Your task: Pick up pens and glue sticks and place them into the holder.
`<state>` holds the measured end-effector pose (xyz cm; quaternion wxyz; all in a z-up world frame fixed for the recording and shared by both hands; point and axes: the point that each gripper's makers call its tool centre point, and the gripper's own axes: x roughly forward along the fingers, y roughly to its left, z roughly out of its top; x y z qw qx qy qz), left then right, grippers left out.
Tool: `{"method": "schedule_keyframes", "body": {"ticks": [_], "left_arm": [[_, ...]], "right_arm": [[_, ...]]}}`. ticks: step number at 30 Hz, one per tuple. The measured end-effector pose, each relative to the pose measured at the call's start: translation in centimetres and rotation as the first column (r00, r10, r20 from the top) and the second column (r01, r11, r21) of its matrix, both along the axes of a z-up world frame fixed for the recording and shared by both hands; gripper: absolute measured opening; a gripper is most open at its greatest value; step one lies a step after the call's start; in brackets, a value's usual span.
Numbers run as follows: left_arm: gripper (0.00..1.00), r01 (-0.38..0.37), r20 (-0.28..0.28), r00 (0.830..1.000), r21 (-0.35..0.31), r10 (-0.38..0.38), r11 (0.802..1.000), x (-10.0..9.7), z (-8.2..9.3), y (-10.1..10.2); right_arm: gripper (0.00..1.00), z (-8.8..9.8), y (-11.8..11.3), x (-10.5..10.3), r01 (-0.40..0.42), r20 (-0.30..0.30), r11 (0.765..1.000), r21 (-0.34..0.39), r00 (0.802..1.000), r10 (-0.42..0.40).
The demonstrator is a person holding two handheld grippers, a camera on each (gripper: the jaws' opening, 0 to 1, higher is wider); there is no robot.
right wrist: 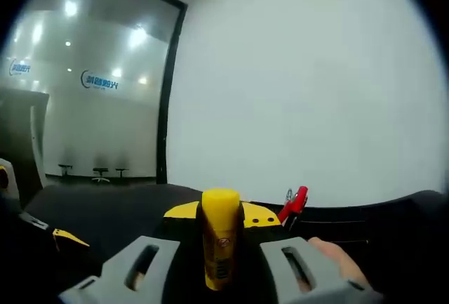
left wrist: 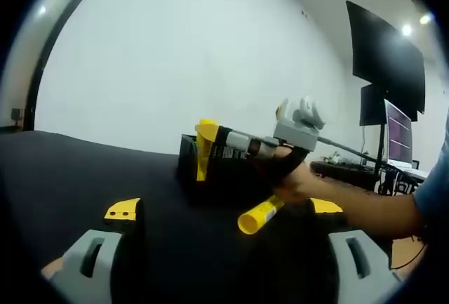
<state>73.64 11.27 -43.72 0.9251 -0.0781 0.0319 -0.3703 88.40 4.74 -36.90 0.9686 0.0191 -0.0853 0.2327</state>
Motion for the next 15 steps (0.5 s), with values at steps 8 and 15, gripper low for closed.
{"method": "schedule_keyframes", "body": {"ticks": [8, 15], "left_arm": [[0.96, 0.0, -0.002, 1.0, 0.022, 0.0, 1.0, -0.25, -0.32, -0.29], [0.96, -0.037, 0.036, 0.999, 0.046, 0.035, 0.998, 0.41, -0.28, -0.43]], "right_arm": [[0.18, -0.56, 0.54, -0.05, -0.004, 0.0, 0.999, -0.034, 1.0, 0.004], [0.18, -0.73, 0.75, -0.07, -0.021, -0.011, 1.0, -0.022, 1.0, 0.021]]}}
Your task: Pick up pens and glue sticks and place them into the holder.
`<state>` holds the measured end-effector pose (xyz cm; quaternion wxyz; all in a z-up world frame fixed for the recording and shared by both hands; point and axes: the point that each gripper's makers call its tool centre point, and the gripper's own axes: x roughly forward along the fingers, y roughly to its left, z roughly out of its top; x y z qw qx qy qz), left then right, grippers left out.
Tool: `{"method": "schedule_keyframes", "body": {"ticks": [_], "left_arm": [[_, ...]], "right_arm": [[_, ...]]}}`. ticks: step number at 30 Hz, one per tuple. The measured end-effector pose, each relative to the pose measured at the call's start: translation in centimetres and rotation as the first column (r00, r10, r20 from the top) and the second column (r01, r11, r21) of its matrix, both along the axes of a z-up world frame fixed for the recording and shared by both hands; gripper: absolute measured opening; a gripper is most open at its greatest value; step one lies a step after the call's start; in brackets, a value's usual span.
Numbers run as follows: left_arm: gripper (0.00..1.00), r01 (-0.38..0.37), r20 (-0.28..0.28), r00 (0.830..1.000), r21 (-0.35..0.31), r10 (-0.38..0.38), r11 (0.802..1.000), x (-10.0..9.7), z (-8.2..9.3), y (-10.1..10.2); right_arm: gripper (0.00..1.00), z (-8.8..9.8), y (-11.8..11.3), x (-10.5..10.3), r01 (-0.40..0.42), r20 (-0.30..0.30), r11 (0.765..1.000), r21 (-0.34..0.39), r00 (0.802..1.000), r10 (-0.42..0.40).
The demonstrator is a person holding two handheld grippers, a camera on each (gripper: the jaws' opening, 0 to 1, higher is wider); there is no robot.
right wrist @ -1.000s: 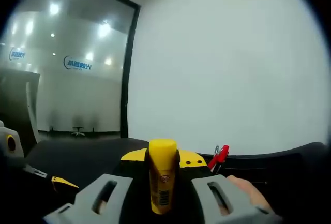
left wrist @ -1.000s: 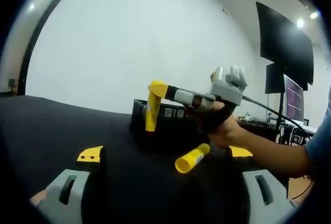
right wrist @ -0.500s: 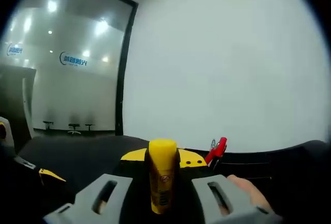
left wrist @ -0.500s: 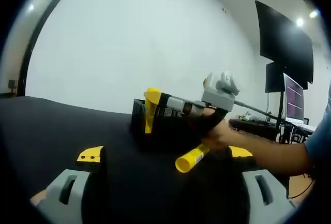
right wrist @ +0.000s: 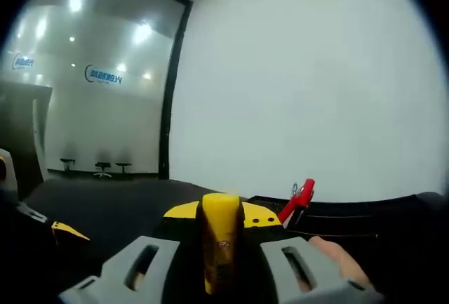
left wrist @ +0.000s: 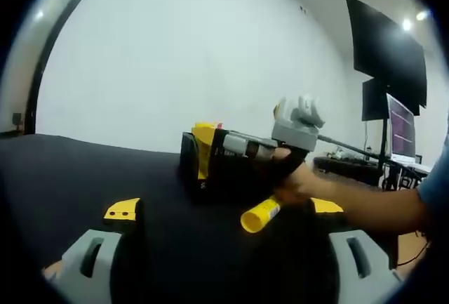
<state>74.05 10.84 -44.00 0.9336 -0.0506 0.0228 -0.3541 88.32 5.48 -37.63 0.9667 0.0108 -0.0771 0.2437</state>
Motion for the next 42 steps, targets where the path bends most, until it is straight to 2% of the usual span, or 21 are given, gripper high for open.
{"method": "schedule_keyframes", "body": {"ticks": [3, 5, 6, 7, 9, 10, 11, 12, 14, 15, 19, 21, 27, 31, 33, 34, 35, 37, 40, 41, 42], "left_arm": [[0.96, 0.042, 0.067, 0.996, 0.12, -0.051, 0.992, -0.5, -0.5, -1.8], [0.96, 0.016, 0.151, 0.987, 0.269, -0.058, 0.963, -0.1, -0.9, -1.9], [0.96, 0.007, 0.176, 0.983, 0.298, -0.062, 0.955, -0.2, -0.9, -2.0], [0.96, 0.018, 0.181, 0.981, 0.273, -0.07, 0.962, -0.4, -0.8, -2.3], [0.96, 0.076, 0.159, 0.983, 0.095, -0.09, 0.993, -0.4, 0.3, -2.7], [0.96, 0.07, 0.147, 0.987, 0.006, -0.071, 0.997, -0.3, 0.9, -2.3], [0.96, 0.054, 0.076, 0.996, -0.045, -0.05, 0.998, -0.2, 0.7, -2.0], [0.96, 0.058, 0.074, 0.996, -0.051, -0.054, 0.997, -0.3, 0.8, -1.9], [0.95, 0.018, 0.152, 0.988, 0.049, -0.026, 0.999, 0.0, 0.8, -1.2], [0.94, 0.018, 0.185, 0.982, 0.075, -0.032, 0.997, -0.2, 0.9, -1.2], [0.9, 0.048, 0.187, 0.98, 0.106, -0.067, 0.993, -0.8, 0.6, -1.7], [0.87, 0.059, 0.206, 0.974, 0.15, -0.089, 0.987, -1.3, 0.5, -2.2], [0.79, 0.083, 0.206, 0.973, 0.124, -0.108, 0.989, -2.0, 1.4, -2.4], [0.82, 0.088, 0.209, 0.971, 0.136, -0.116, 0.987, -2.4, 1.6, -2.3], [0.87, 0.094, 0.221, 0.967, 0.147, -0.125, 0.985, -2.8, 1.9, -2.4], [0.94, 0.104, 0.228, 0.964, 0.156, -0.139, 0.982, -3.1, 2.0, -2.6], [0.96, 0.105, 0.256, 0.956, 0.166, -0.145, 0.981, -3.2, 2.4, -2.6], [0.96, 0.112, 0.232, 0.961, 0.164, -0.149, 0.98, -3.2, 2.3, -2.5], [0.96, 0.113, 0.219, 0.965, 0.143, -0.143, 0.983, -3.6, 2.4, -2.4], [0.96, 0.108, 0.221, 0.966, 0.13, -0.135, 0.986, -3.7, 2.5, -2.2], [0.95, 0.069, 0.206, 0.974, 0.119, -0.092, 0.991, -3.4, 2.4, -1.7]], "right_arm": [[0.18, 0.1, 0.0, 0.0, -0.003, -0.002, 1.0, 0.009, 1.0, 0.003], [0.18, 0.4, -0.2, 0.0, -0.005, 0.0, 1.0, 0.029, 1.0, 0.005], [0.18, 0.5, -0.3, 0.0, -0.005, -0.001, 0.999, 0.037, 1.0, 0.005], [0.18, 0.6, -0.4, -0.2, -0.005, 0.001, 0.999, 0.046, 1.0, 0.005], [0.18, 0.6, -0.5, -0.1, -0.006, 0.0, 0.999, 0.051, 1.0, 0.006], [0.18, 0.6, -0.5, -0.1, -0.004, 0.001, 0.999, 0.051, 1.0, 0.004], [0.18, 0.6, -0.5, -0.1, -0.003, 0.002, 0.999, 0.05, 1.0, 0.003], [0.18, 0.6, -0.5, -0.2, -0.003, 0.003, 0.999, 0.048, 1.0, 0.002], [0.18, 0.7, -0.5, -0.2, -0.002, 0.005, 0.999, 0.048, 1.0, 0.002], [0.18, 0.7, -0.4, -0.4, -0.002, 0.006, 0.999, 0.048, 1.0, 0.002], [0.18, 1.2, -0.5, -0.9, 0.002, 0.021, 0.998, 0.06, 1.0, -0.004], [0.19, 1.4, -0.5, -1.0, 0.003, 0.027, 0.998, 0.059, 1.0, -0.005], [0.21, 2.8, -0.7, -2.0, 0.006, 0.076, 0.998, 0.057, 0.997, -0.01], [0.22, 3.7, -1.0, -2.4, 0.007, 0.107, 0.999, 0.047, 0.994, -0.012], [0.22, 4.1, -1.4, -3.2, 0.01, 0.116, 0.999, 0.053, 0.993, -0.016], [0.22, 4.2, -1.6, -3.4, 0.011, 0.117, 0.998, 0.058, 0.993, -0.017], [0.22, 4.4, -1.9, -3.6, 0.015, 0.119, 0.998, 0.06, 0.993, -0.022], [0.22, 4.7, -2.3, -3.3, 0.017, 0.123, 0.998, 0.062, 0.992, -0.025], [0.22, 5.6, -2.2, -4.1, -0.038, 0.121, 0.998, 0.047, 0.992, 0.033], [0.22, 5.8, -2.0, -4.5, -0.06, 0.124, 0.998, 0.027, 0.991, 0.056], [0.21, 5.7, -1.9, -4.9, -0.079, 0.117, 0.997, 0.011, 0.99, 0.077]]}}
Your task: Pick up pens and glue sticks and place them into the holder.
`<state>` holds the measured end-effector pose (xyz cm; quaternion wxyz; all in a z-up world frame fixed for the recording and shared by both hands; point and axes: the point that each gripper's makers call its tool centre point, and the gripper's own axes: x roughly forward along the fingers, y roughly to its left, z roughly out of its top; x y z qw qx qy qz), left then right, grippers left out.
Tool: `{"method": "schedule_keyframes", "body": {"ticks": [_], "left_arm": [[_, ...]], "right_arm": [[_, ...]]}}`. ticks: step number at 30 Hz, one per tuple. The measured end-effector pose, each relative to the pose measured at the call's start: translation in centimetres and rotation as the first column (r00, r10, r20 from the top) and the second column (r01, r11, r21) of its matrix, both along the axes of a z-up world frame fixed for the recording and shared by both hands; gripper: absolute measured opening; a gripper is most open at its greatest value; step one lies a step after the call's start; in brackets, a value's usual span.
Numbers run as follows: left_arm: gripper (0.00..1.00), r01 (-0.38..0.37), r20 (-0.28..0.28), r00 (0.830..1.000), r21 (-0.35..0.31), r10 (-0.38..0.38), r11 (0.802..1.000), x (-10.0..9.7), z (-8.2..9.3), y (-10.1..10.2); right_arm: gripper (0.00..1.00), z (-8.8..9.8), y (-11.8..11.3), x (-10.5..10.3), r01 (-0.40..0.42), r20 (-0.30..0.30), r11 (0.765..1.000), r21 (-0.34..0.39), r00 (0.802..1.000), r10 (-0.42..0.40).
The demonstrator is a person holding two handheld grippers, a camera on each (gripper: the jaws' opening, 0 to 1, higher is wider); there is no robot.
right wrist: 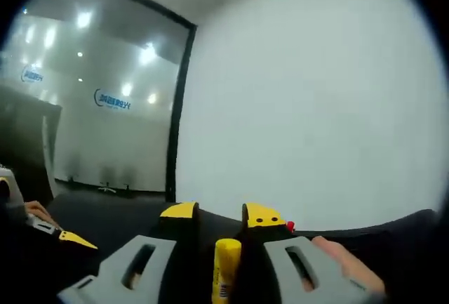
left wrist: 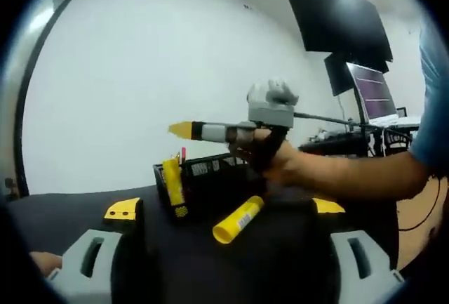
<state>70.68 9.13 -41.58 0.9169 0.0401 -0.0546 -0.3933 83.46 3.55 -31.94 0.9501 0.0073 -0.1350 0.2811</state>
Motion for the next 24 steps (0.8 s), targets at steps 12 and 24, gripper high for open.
{"method": "schedule_keyframes", "body": {"ticks": [12, 24], "left_arm": [[0.87, -0.064, -0.166, 0.985, -0.047, 0.056, 0.997, 0.0, -1.3, 1.6], [0.66, 0.007, -0.2, 0.98, -0.075, -0.022, 0.997, -1.2, 0.0, 1.2]], "right_arm": [[0.21, -1.0, -5.6, -2.0, 0.033, -0.051, 0.999, 0.044, 0.998, -0.03], [0.21, -1.8, -8.1, -4.7, -0.095, -0.064, 0.995, -0.023, 0.994, 0.094]]}}
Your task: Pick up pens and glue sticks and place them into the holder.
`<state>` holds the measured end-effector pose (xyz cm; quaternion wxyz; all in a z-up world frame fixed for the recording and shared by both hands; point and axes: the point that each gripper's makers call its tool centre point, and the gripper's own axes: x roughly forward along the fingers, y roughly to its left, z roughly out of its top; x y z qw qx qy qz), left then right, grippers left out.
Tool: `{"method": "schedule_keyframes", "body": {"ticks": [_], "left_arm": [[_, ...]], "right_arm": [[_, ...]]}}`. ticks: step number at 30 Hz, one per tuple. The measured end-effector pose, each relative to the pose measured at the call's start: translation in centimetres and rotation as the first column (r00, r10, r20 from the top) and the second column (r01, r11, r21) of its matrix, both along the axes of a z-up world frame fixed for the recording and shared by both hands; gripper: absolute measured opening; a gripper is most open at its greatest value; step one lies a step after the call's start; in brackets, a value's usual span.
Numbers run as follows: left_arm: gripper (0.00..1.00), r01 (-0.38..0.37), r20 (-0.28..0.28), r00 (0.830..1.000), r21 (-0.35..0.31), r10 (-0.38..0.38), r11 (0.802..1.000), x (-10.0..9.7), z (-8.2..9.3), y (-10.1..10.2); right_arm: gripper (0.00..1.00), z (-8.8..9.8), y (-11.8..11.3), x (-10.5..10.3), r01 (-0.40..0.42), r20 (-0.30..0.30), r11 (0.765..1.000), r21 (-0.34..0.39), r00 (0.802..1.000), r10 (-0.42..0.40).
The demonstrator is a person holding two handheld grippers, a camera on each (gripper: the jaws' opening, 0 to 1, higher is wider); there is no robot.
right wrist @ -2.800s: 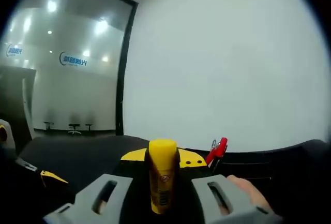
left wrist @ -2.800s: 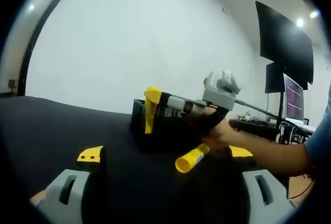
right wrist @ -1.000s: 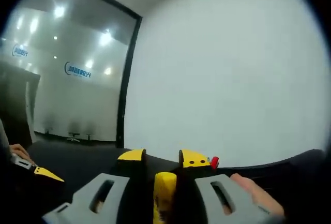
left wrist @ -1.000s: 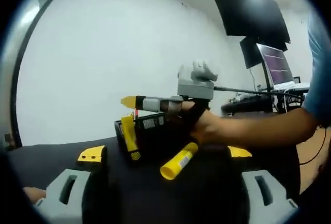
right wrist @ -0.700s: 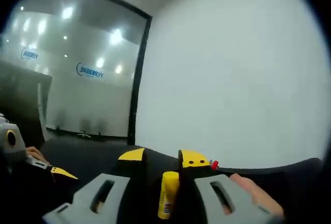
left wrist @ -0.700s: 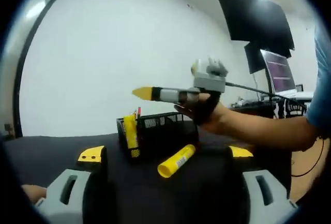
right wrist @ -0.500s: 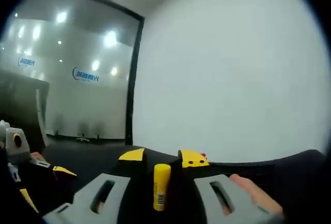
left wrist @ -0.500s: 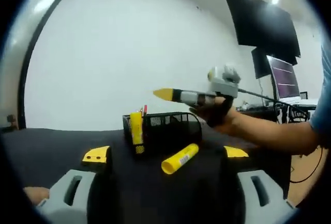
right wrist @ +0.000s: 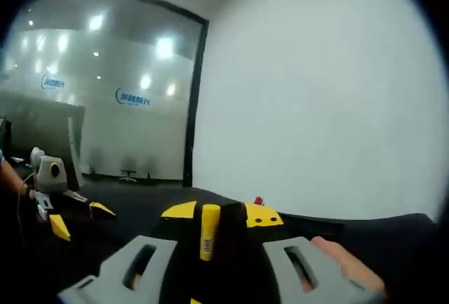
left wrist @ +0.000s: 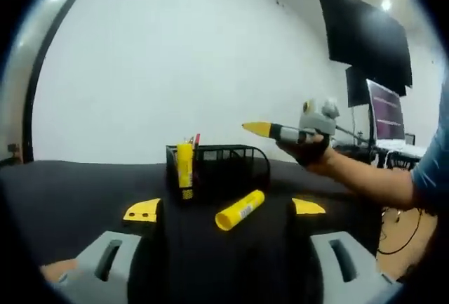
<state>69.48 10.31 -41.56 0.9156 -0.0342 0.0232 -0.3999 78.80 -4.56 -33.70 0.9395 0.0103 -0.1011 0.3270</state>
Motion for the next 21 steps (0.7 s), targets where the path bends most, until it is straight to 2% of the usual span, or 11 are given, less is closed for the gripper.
{"method": "schedule_keyframes", "body": {"ticks": [3, 7, 8, 10, 11, 12, 15, 17, 21], "left_arm": [[0.55, 0.029, -0.066, 0.997, -0.037, -0.032, 0.999, -0.3, 0.3, -0.2], [0.52, 0.053, -0.083, 0.995, -0.054, -0.057, 0.997, -0.4, 0.6, -0.6], [0.48, 0.084, -0.058, 0.995, -0.004, -0.084, 0.996, -0.8, 0.3, -0.9], [0.38, 0.073, 0.026, 0.997, 0.041, -0.074, 0.996, -0.6, 0.6, -0.8], [0.34, 0.077, 0.02, 0.997, 0.034, -0.078, 0.996, -0.9, 0.4, -1.0], [0.34, 0.083, 0.022, 0.996, 0.035, -0.084, 0.996, -0.9, 0.3, -1.1], [0.36, 0.118, -0.044, 0.992, -0.026, -0.119, 0.993, -0.9, 0.0, -1.7], [0.36, 0.116, -0.031, 0.993, -0.023, -0.116, 0.993, -0.8, 0.1, -2.0], [0.37, 0.117, -0.05, 0.992, -0.035, -0.119, 0.992, -0.9, -0.1, -2.9]], "right_arm": [[0.21, -0.4, -0.6, -0.4, 0.001, -0.008, 1.0, -0.014, 1.0, -0.001], [0.21, -0.9, -1.2, -1.3, -0.028, -0.023, 1.0, -0.013, 0.999, 0.028], [0.21, -1.0, -1.3, -1.4, -0.033, -0.027, 0.999, -0.013, 0.999, 0.033], [0.21, -1.2, -1.5, -1.7, -0.044, -0.034, 0.999, -0.009, 0.998, 0.043], [0.21, -1.4, -1.5, -1.8, -0.048, -0.039, 0.999, -0.008, 0.998, 0.048], [0.21, -1.6, -1.6, -1.9, -0.05, -0.042, 0.999, -0.006, 0.998, 0.05], [0.2, -2.1, -2.0, -2.0, -0.039, -0.051, 0.999, 0.021, 0.998, 0.04], [0.19, -2.5, -2.2, -2.1, -0.038, -0.062, 0.998, 0.041, 0.997, 0.04], [0.19, -2.8, -1.7, -2.2, -0.037, -0.062, 0.999, 0.004, 0.997, 0.038]]}}
